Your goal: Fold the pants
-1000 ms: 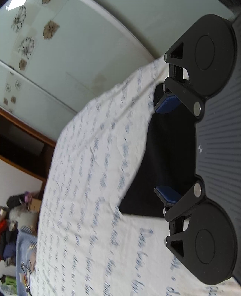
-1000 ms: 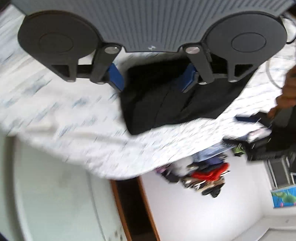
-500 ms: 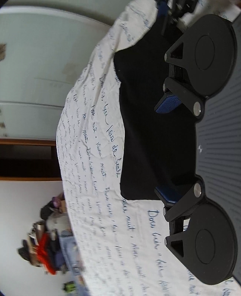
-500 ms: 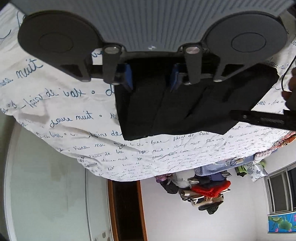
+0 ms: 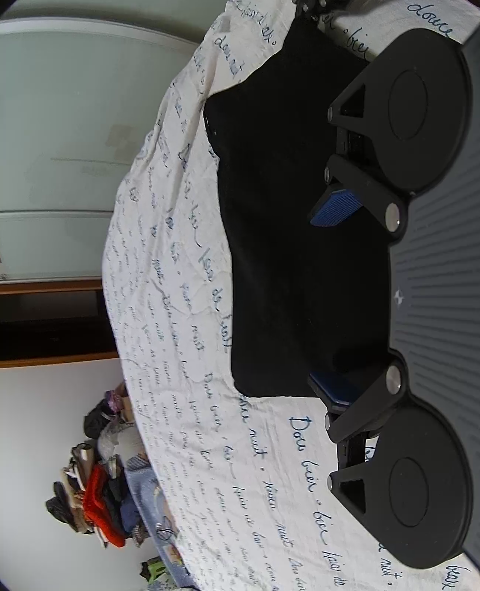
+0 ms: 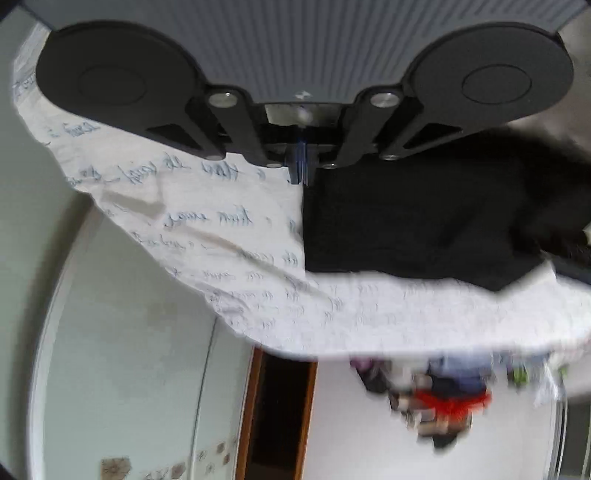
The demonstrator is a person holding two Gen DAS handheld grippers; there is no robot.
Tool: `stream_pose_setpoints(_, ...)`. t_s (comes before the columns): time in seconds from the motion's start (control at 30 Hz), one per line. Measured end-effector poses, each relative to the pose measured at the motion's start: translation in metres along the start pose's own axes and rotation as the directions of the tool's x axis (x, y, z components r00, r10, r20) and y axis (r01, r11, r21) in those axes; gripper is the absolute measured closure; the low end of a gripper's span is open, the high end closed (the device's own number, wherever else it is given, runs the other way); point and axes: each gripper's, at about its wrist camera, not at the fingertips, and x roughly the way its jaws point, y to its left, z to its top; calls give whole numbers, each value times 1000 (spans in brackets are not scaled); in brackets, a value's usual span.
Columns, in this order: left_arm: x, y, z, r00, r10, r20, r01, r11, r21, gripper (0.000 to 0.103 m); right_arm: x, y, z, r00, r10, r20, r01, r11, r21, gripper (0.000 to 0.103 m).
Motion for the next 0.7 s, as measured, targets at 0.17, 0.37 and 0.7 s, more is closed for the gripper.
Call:
stream_pose_setpoints(0.17, 7, 14, 13, 1000, -13, -15, 12, 998, -63, 18, -22, -13, 29, 986, 61, 157, -75, 994, 85, 95)
stream_pose_setpoints(0.37, 32, 24, 35, 999, 11, -48, -15, 995, -100, 18, 24, 41, 84, 967, 219, 131, -207, 973, -103, 85)
stream_pose_setpoints(0.7, 57, 21, 33, 993, 77, -87, -83, 994, -68, 17, 77, 31, 78, 986, 166, 9, -165, 986, -26, 85)
